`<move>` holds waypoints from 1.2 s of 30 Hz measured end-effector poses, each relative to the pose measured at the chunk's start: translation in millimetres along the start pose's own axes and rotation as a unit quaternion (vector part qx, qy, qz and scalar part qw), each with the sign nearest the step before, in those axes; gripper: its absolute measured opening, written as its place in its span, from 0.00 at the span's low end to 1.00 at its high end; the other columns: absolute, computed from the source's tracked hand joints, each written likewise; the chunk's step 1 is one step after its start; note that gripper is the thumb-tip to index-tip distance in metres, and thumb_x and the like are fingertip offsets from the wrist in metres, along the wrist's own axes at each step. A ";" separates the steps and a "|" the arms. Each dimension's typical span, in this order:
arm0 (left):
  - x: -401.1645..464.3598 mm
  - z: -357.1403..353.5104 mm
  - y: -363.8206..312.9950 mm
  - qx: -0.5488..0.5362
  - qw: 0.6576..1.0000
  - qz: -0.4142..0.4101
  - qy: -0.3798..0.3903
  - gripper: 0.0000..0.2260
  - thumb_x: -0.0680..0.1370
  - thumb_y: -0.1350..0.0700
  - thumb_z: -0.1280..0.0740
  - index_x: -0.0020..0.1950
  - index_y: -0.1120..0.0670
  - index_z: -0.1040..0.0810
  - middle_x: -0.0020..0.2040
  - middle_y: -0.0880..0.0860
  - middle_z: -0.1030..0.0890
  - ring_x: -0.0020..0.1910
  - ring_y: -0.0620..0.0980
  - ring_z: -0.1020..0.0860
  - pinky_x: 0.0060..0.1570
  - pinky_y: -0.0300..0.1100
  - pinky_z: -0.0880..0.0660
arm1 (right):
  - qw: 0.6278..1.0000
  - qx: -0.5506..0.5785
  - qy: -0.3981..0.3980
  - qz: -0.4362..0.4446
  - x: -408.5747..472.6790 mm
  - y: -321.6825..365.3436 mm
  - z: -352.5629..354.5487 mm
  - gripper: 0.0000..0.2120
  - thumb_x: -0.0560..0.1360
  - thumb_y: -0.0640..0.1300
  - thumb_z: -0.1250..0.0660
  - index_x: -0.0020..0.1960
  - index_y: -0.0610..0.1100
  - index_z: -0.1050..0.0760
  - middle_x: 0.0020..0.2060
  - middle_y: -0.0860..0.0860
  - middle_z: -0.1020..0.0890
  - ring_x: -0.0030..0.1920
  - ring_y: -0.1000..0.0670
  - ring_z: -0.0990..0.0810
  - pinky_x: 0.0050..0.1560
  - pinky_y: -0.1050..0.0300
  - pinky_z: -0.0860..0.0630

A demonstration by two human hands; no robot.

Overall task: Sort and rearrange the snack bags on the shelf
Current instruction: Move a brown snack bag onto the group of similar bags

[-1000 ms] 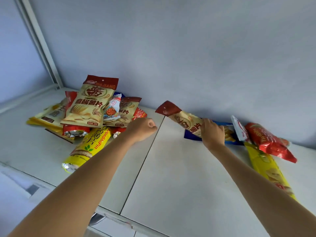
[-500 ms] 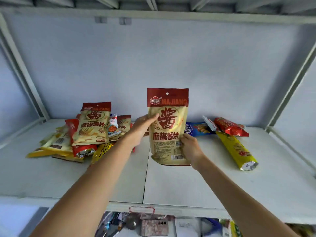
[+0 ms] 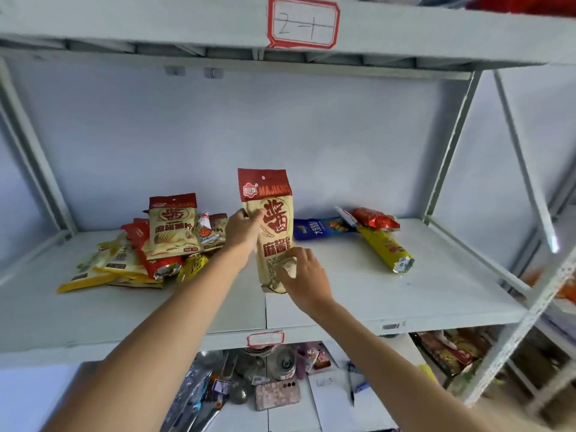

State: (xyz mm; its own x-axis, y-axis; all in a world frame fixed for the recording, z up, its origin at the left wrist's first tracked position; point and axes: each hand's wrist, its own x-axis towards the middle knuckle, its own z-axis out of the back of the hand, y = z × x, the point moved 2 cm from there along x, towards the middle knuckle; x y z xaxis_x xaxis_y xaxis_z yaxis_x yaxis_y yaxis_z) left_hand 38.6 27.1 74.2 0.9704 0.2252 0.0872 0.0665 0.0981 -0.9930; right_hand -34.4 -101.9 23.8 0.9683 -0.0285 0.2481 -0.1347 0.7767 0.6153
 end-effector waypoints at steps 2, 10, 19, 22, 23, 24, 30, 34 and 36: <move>-15.4 -3.5 -9.1 0.026 0.999 -0.005 -0.021 0.15 0.79 0.48 0.35 0.55 0.59 0.23 0.48 0.53 0.19 0.41 0.50 0.20 0.37 0.39 0.25 | 0.998 -0.065 0.014 -0.011 -11.4 9.6 -7.8 0.33 0.74 0.61 0.37 0.71 0.45 0.40 0.65 0.48 0.31 0.65 0.45 0.30 0.64 0.48 0.32; -67.4 -12.1 -36.5 -0.014 0.999 0.022 -0.029 0.13 0.77 0.48 0.34 0.53 0.58 0.25 0.52 0.57 0.17 0.48 0.56 0.17 0.49 0.54 0.19 | 0.992 -0.048 -0.090 -0.069 -19.9 21.8 15.3 0.26 0.75 0.48 0.35 0.69 0.42 0.38 0.64 0.45 0.34 0.63 0.43 0.31 0.56 0.47 0.27; -94.8 27.0 -41.1 -0.034 0.998 -0.029 0.032 0.18 0.77 0.46 0.32 0.61 0.56 0.23 0.59 0.54 0.20 0.58 0.50 0.22 0.52 0.46 0.21 | 0.949 0.303 -0.037 -0.078 -22.6 3.9 34.5 0.11 0.72 0.41 0.33 0.54 0.42 0.25 0.48 0.45 0.18 0.48 0.43 0.19 0.43 0.51 0.21; -88.4 50.5 -27.5 0.000 0.999 -0.034 -0.030 0.20 0.77 0.46 0.33 0.63 0.57 0.23 0.57 0.52 0.20 0.46 0.42 0.23 0.42 0.32 0.24 | 0.856 0.500 0.043 -0.121 -26.2 6.7 29.2 0.16 0.74 0.38 0.32 0.60 0.43 0.29 0.52 0.45 0.18 0.49 0.45 0.18 0.42 0.55 0.21; -85.3 57.7 -23.4 0.002 0.999 -0.028 -0.042 0.20 0.77 0.46 0.33 0.63 0.58 0.24 0.55 0.51 0.21 0.44 0.41 0.24 0.36 0.29 0.28 | 0.828 0.542 0.071 -0.128 -25.8 9.8 25.4 0.18 0.74 0.38 0.32 0.62 0.42 0.30 0.53 0.43 0.18 0.48 0.45 0.18 0.41 0.55 0.21; -81.2 64.0 -19.6 0.001 0.999 -0.020 -0.047 0.21 0.77 0.46 0.33 0.64 0.58 0.24 0.56 0.50 0.21 0.45 0.42 0.24 0.36 0.29 0.30 | 0.806 0.568 0.098 -0.136 -25.3 13.4 21.9 0.19 0.74 0.38 0.32 0.63 0.42 0.31 0.54 0.42 0.18 0.47 0.45 0.18 0.40 0.55 0.20; -39.8 110.0 -0.2 0.015 0.999 0.026 -0.039 0.19 0.77 0.43 0.34 0.62 0.54 0.23 0.58 0.50 0.21 0.56 0.50 0.25 0.54 0.43 0.32 | 0.765 0.587 0.228 -0.133 -4.0 38.1 -24.8 0.18 0.74 0.39 0.32 0.63 0.37 0.28 0.55 0.39 0.18 0.47 0.43 0.17 0.39 0.55 0.19; 5.1 150.7 20.1 0.019 0.997 0.036 -0.061 0.13 0.76 0.47 0.31 0.54 0.53 0.21 0.55 0.52 0.18 0.53 0.52 0.20 0.55 0.48 0.24 | 0.779 0.563 0.235 -0.143 23.3 64.3 -70.4 0.12 0.75 0.38 0.34 0.58 0.39 0.25 0.49 0.42 0.16 0.44 0.46 0.17 0.38 0.56 0.19; 34.6 174.8 31.0 0.018 0.996 0.053 -0.069 0.12 0.75 0.48 0.30 0.54 0.55 0.21 0.51 0.52 0.18 0.51 0.53 0.20 0.53 0.47 0.23 | 0.787 0.549 0.238 -0.148 42.5 82.4 -98.1 0.12 0.76 0.39 0.33 0.59 0.39 0.24 0.50 0.43 0.16 0.44 0.47 0.17 0.37 0.57 0.20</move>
State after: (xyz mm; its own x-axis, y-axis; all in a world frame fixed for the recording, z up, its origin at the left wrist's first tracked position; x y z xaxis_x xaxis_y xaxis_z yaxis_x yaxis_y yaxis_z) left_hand 33.7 207.4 60.4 0.9305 0.3662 -0.0044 -0.0445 0.1012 -0.9939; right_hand 16.2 22.6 11.6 0.9257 0.3352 -0.1752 0.2637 -0.2400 0.9343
